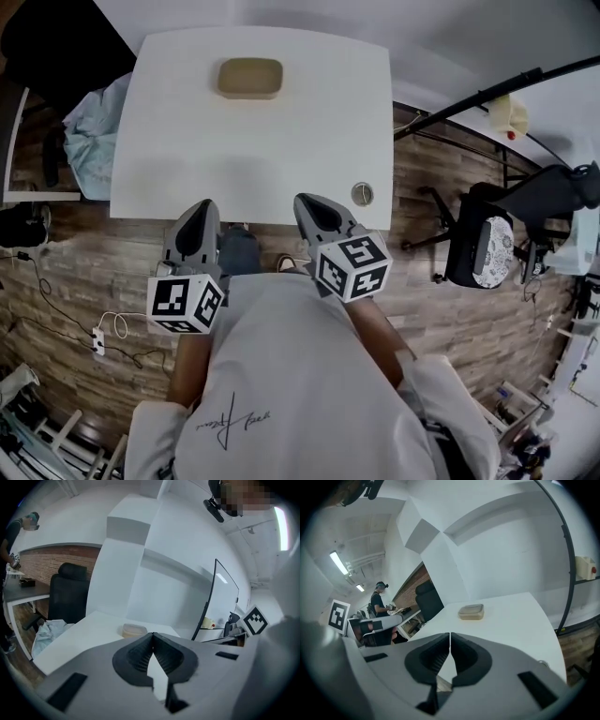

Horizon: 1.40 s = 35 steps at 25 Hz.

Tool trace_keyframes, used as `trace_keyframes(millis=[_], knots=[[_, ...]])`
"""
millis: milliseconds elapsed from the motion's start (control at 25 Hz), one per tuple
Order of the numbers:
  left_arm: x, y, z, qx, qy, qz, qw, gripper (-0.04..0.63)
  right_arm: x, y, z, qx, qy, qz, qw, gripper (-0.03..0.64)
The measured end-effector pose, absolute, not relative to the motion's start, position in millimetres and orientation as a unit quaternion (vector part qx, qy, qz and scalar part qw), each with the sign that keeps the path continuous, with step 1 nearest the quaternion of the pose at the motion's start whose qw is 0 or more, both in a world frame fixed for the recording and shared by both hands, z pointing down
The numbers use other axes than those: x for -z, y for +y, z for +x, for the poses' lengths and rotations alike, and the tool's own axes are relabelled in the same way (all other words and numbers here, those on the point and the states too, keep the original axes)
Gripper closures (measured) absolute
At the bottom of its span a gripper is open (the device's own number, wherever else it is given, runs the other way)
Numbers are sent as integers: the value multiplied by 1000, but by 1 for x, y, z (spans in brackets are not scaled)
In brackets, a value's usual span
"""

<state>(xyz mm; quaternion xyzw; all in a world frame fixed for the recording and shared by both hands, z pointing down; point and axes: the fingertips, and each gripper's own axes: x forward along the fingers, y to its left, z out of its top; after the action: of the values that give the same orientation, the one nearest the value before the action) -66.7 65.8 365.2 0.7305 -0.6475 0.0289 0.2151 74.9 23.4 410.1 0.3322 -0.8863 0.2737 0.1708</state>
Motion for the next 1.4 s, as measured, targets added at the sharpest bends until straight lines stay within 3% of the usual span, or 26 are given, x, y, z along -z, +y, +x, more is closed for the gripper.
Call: trace_keyframes(millis=[640, 1400], knots=[[-362, -13, -120, -34, -580, 784, 217, 588, -410, -40, 24, -292, -858, 397, 147, 607], [-377, -50, -151, -37, -510, 826, 236, 588, -418, -90, -8, -374, -831, 411, 25, 607]])
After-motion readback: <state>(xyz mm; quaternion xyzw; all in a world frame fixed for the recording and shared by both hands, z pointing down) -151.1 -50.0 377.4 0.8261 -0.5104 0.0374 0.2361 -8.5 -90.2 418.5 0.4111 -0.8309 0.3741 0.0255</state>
